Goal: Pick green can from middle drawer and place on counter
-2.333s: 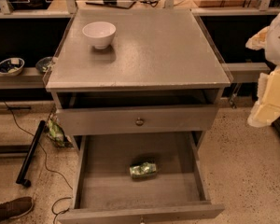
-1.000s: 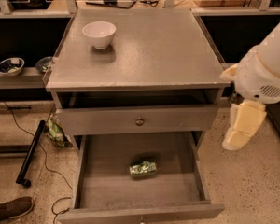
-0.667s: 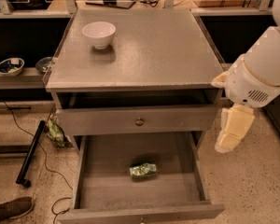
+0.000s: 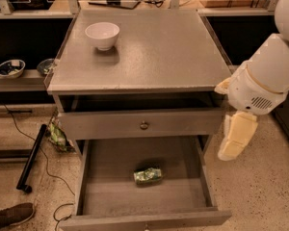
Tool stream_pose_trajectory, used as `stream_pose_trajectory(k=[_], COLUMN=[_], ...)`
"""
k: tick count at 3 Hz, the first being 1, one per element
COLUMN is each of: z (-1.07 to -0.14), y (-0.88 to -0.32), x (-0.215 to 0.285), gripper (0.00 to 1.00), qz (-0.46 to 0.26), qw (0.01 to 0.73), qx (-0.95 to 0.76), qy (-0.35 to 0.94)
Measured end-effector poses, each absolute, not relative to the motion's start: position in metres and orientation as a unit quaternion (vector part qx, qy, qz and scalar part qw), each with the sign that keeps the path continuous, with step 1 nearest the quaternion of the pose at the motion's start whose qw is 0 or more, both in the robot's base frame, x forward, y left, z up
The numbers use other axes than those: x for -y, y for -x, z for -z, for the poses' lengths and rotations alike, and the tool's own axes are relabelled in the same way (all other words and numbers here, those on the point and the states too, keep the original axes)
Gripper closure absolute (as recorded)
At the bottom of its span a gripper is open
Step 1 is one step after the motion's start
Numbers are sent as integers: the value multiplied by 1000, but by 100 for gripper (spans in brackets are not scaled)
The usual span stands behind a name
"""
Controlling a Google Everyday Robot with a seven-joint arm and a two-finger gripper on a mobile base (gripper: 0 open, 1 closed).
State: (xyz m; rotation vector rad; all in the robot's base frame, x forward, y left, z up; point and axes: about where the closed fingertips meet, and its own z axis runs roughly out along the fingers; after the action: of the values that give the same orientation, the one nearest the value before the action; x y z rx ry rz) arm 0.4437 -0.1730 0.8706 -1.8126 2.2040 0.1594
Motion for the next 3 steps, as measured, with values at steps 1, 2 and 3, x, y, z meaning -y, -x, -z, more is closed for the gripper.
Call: stream_pose_trajectory(k=[1,2,3], z=[-847,-806,-806], y=[-444,-458,-458], x=[155,138,138], gripper=[0,0,0], qz=[-76,-93,-93], qw=[146,163,163], qx=[-755,-753,-753], qy=[634,631,631])
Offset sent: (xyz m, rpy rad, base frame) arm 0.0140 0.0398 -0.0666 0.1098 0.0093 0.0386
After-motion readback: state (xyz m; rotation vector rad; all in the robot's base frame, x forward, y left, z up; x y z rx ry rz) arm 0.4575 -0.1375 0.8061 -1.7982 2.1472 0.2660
